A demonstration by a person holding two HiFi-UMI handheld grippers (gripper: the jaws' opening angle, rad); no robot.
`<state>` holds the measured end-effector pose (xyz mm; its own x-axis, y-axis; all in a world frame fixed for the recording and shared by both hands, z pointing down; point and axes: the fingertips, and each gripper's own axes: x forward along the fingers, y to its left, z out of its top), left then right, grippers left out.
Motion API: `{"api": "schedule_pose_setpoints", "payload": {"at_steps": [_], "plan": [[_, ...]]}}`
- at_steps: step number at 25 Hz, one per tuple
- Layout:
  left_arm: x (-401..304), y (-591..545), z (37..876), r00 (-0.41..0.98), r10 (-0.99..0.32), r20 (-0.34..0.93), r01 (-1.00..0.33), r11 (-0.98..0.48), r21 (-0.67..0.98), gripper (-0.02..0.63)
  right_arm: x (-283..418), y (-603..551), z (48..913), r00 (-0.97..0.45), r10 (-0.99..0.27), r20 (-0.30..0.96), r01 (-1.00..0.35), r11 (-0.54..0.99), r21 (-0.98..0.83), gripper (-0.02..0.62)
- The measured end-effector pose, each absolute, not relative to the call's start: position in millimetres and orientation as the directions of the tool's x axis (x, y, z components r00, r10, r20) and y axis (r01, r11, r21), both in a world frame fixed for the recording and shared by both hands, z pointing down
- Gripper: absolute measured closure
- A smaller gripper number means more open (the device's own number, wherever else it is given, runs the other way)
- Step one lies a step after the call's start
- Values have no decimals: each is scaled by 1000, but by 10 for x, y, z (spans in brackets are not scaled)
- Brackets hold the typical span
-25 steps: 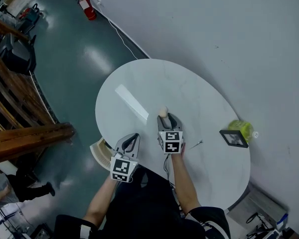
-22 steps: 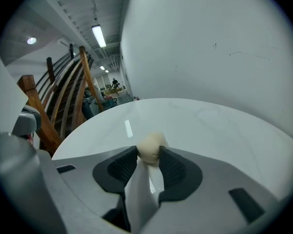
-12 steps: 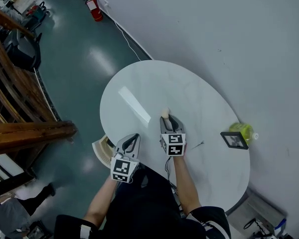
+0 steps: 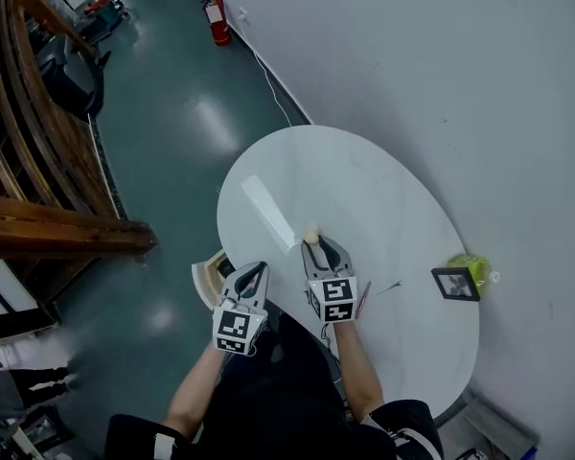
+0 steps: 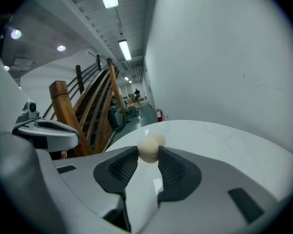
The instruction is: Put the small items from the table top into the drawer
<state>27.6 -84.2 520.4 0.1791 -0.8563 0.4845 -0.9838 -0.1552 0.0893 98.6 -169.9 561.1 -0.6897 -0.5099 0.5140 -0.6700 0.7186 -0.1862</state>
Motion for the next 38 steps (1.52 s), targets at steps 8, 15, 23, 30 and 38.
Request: {"api": "schedule_pose_setpoints", "payload": {"at_steps": [8,15,23,30,38], "plan": [[-246,-287,5083,39,-885,464,-998,-9,66,586,285,-1098,5463,-788,-383,482,-519,834,-186,448],[-822,359,4982,-122,-880,459,-985,164,53,586,-374,-454,5407,-845,-247,474,-371,910,-187,448],[-1269,1077,5129,-233,-851,471,-950,302,74,586,-958,245,5513,-861,-104,498,-225,956,-190,447],[-1355,1293,5341,-243,-834,495,-936,336,107,586,-1022,544,5877,-825,-49,563,-192,961,-197,446],[-1372,1251,5776,-176,-818,547,-940,305,154,586,-914,674,6473,-760,-26,649,-230,945,-232,446]]}}
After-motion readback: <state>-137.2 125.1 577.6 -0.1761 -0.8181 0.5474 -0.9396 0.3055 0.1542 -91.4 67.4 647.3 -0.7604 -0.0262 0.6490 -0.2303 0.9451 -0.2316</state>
